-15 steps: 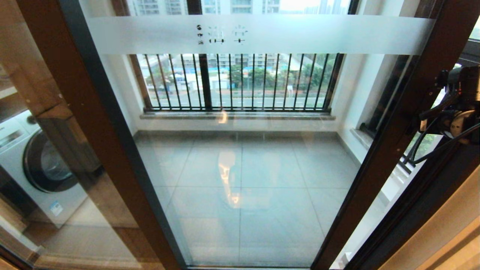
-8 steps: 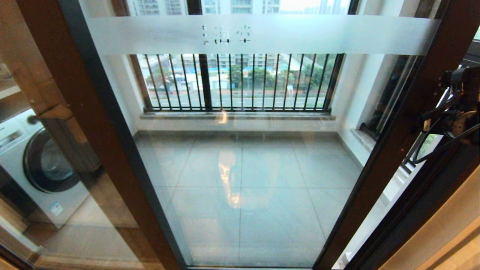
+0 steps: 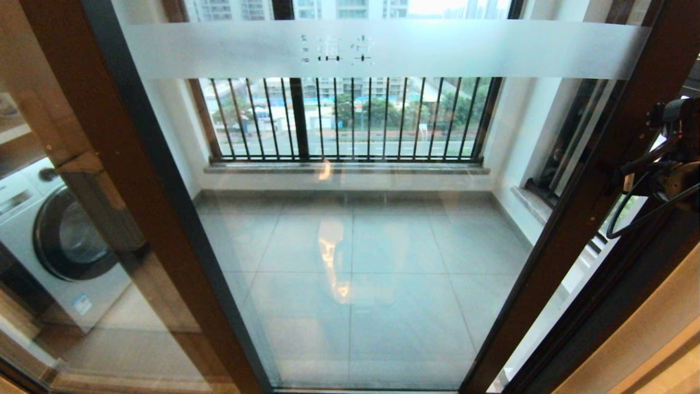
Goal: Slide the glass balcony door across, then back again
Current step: Close the slid door
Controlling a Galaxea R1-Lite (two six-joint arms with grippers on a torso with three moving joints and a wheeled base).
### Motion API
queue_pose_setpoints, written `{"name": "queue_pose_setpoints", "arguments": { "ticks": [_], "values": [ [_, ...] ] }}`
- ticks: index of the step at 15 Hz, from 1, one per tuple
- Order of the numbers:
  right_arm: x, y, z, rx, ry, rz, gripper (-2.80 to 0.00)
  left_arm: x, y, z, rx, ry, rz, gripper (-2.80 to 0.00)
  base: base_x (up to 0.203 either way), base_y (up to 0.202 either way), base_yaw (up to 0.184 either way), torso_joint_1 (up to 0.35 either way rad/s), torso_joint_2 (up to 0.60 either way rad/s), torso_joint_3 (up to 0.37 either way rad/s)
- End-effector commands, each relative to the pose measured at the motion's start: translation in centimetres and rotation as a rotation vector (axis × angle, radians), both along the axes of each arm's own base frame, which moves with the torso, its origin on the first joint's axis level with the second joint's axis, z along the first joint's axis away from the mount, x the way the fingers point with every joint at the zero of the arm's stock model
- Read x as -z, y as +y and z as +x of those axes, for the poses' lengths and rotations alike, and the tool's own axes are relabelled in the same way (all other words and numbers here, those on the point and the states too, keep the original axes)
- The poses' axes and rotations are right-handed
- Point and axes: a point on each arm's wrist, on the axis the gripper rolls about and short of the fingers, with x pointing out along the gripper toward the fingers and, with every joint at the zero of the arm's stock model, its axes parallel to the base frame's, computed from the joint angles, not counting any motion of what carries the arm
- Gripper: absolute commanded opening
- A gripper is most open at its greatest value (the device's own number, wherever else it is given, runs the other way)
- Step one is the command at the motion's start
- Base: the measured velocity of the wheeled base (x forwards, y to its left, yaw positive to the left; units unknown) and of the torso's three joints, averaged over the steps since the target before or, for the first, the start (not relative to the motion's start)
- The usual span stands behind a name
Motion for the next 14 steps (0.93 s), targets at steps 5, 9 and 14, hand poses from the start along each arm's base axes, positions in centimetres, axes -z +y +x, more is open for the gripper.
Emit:
{"name": "queue_pose_setpoints", "arguments": {
  "ticks": [5, 9, 14],
  "values": [
    [0.1, -0.8, 0.1, 0.02, 0.008, -0.007, 0.0, 0.0, 0.0, 0.0, 0.0, 0.003, 0.0, -2.8, 0.0, 0.0, 0.0, 0.0, 0.0, 0.0],
    [0.2, -1.3, 0.1, 0.022, 0.011, -0.004, 0.0, 0.0, 0.0, 0.0, 0.0, 0.003, 0.0, -2.8, 0.0, 0.0, 0.0, 0.0, 0.0, 0.0],
    [0.5, -1.8, 0.3, 0.036, 0.016, -0.003, 0.0, 0.0, 0.0, 0.0, 0.0, 0.002, 0.0, -2.8, 0.0, 0.0, 0.0, 0.0, 0.0, 0.0]
  ]
}}
